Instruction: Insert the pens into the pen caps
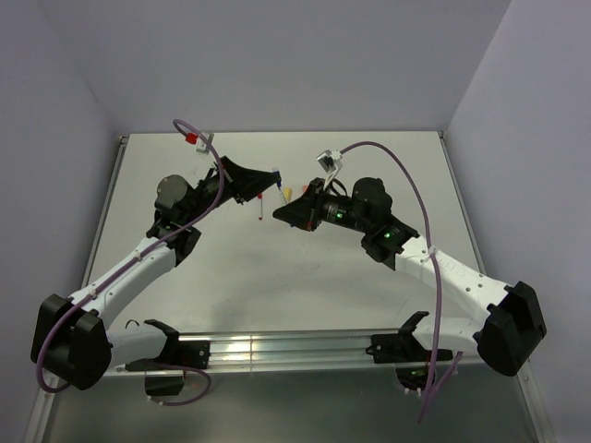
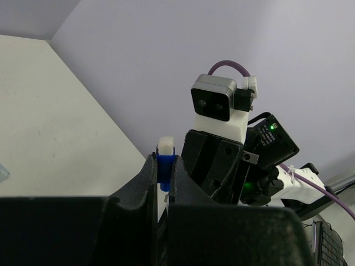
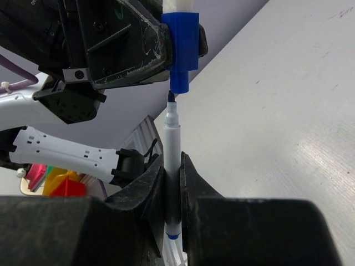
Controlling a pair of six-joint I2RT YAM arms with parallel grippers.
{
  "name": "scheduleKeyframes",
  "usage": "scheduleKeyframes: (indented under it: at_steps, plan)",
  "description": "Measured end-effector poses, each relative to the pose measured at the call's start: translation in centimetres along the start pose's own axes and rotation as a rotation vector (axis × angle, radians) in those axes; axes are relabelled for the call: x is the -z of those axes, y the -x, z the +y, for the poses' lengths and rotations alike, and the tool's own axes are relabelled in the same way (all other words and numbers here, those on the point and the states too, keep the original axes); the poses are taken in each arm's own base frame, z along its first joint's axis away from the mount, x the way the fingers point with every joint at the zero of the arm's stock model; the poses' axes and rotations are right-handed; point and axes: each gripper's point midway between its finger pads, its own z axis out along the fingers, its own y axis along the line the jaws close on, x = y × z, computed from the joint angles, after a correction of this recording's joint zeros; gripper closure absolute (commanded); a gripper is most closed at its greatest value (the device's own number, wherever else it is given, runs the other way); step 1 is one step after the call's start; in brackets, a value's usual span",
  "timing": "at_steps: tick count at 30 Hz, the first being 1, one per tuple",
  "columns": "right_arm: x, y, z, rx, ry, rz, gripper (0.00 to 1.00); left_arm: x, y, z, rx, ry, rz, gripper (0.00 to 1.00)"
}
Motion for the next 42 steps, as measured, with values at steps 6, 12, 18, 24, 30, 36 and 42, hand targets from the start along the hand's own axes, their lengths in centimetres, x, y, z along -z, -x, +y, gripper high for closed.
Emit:
scheduleKeyframes:
  at_steps: [6,12,18,24,30,36,42]
  plan:
    - [0.22,0.12,0.06,0.000,-0.001,-0.003,1.00,-0.08,-0.08,-0.25,-0.007,-0.009,0.000,1.00]
    - [0.29,0.13,-0.01,-0.001,-0.001,0.000,1.00,-0.12,-0.13,-0.27,-0.009,-0.009,0.000,1.00]
    - [0.42,0.19,-0.03,-0.001,-0.003,-0.001,1.00,-0.24,-0.19,-0.33,-0.010,-0.008,-0.005,1.00]
    - [0.47,0.17,-0.01,-0.001,0.002,0.003,1.00,-0.28,-0.19,-0.32,-0.009,-0.006,-0.008,1.00]
    - [0.41,0.05,-0.12,-0.003,0.003,0.009,1.00,-0.20,-0.08,-0.05,0.001,-0.009,-0.001,1.00]
    - [0.32,0.10,-0.58,-0.007,-0.011,0.006,1.00,-0.11,-0.12,0.04,0.014,-0.015,0.010,1.00]
    - [0.29,0.04,-0.60,-0.008,-0.009,0.008,1.00,-0.07,-0.11,0.03,0.022,-0.020,0.015,1.00]
